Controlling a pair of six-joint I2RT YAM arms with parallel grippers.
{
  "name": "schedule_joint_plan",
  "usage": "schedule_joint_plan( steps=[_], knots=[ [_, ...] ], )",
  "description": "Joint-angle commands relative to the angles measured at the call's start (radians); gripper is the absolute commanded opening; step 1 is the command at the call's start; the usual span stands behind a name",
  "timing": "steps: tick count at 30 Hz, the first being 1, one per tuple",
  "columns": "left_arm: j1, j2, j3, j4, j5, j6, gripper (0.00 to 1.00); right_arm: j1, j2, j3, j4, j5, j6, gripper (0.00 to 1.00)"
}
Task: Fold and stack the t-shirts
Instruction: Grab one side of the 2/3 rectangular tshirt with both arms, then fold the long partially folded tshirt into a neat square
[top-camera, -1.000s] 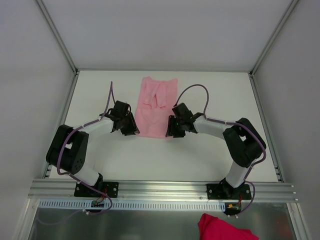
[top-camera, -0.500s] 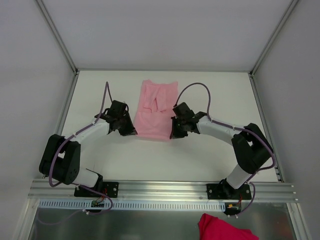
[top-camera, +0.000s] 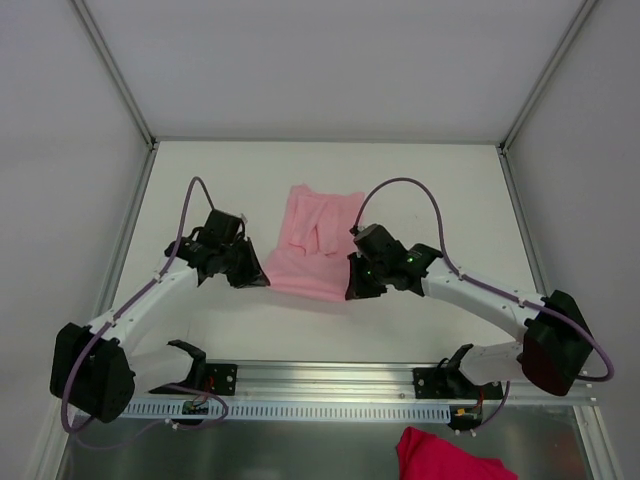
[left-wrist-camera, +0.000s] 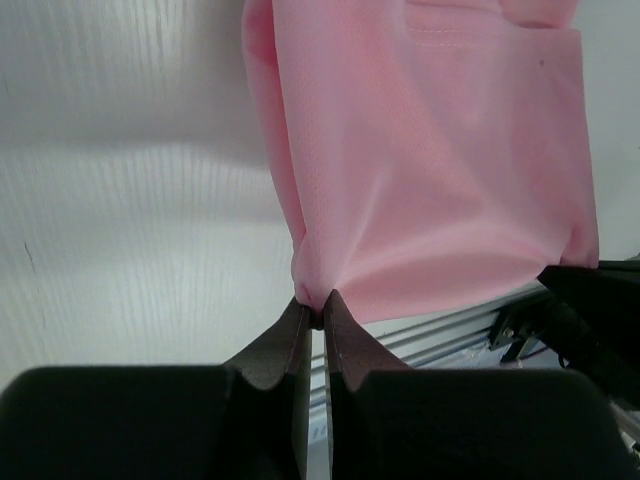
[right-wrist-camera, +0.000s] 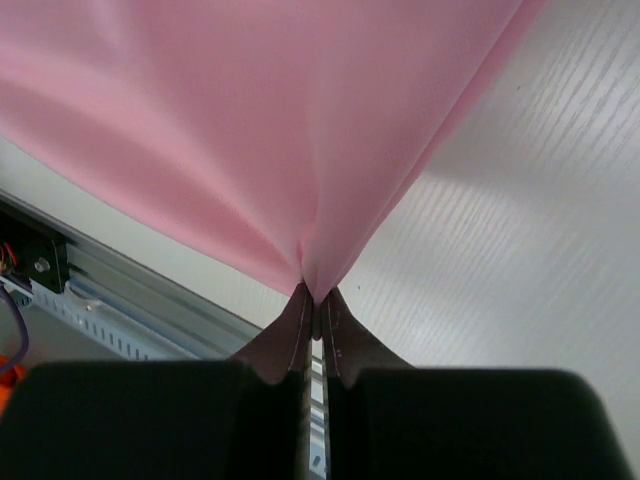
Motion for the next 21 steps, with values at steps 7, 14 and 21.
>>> schedule_joint_plan(
  steps=[7,14,21],
  knots=[
    [-0.044,-0.189,-0.008,-0.219,0.026,-0.048,0.00,0.090,-0.136,-0.048,-0.209,0.059,0.029,0.01],
    [-0.044,-0.117,0.030,-0.172,0.003,-0.016,0.00,0.090,-0.087,0.057,-0.235,0.162,-0.054,0.01],
    [-0.044,-0.014,0.153,-0.164,-0.041,0.042,0.00,0.088,0.033,0.188,-0.213,0.203,-0.161,0.01]
  ],
)
